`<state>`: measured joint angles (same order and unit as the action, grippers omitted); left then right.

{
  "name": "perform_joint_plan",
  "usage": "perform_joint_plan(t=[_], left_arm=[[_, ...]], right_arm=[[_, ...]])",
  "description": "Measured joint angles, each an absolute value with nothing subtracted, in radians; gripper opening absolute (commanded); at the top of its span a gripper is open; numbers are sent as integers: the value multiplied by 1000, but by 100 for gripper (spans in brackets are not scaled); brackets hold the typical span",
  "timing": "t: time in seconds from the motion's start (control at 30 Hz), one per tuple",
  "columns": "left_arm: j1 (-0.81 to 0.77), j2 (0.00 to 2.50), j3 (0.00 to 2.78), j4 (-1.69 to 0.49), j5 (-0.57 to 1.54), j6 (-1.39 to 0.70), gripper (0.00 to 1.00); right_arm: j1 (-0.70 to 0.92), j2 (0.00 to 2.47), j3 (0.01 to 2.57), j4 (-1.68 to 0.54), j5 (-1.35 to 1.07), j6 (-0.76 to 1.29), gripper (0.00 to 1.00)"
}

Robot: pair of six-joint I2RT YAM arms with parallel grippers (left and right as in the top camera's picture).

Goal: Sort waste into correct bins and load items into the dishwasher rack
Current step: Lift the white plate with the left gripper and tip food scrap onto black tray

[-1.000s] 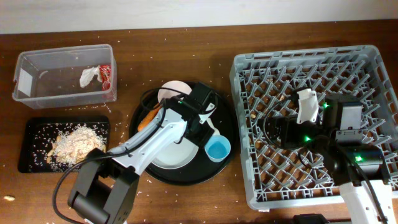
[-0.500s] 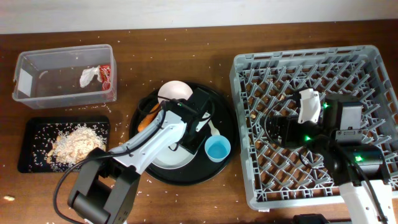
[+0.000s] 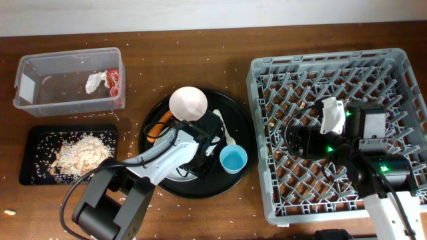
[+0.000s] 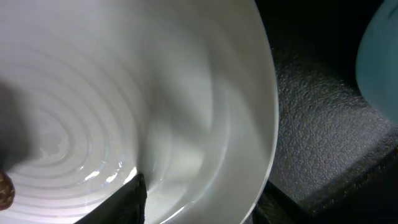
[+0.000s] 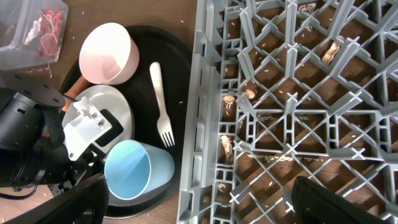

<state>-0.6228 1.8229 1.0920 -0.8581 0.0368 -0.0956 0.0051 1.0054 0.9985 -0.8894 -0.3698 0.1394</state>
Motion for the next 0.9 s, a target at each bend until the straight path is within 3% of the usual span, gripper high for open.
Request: perform_joint_plan(t=[0.07,0.2,0.23,0.47,0.9], left_arm=[[-623,1823,1092,-856,45,-94,28],[-633,1821,1082,-823,62,-99,10],[-634,1817,1076,-806,64,-96,1],[-635,1795,1068,-770,32,-88,1],[-620,1811,1288,-1097,25,-107,0]], right_arm=[[5,1005,999,-890,-370,139,93],[5,1005,999,-891,-366,140,93],[5,1005,999,-890,-365,139,93],[5,1011,999,-882,-363,139,93],[5,1067,999,-849,-363,140,93]])
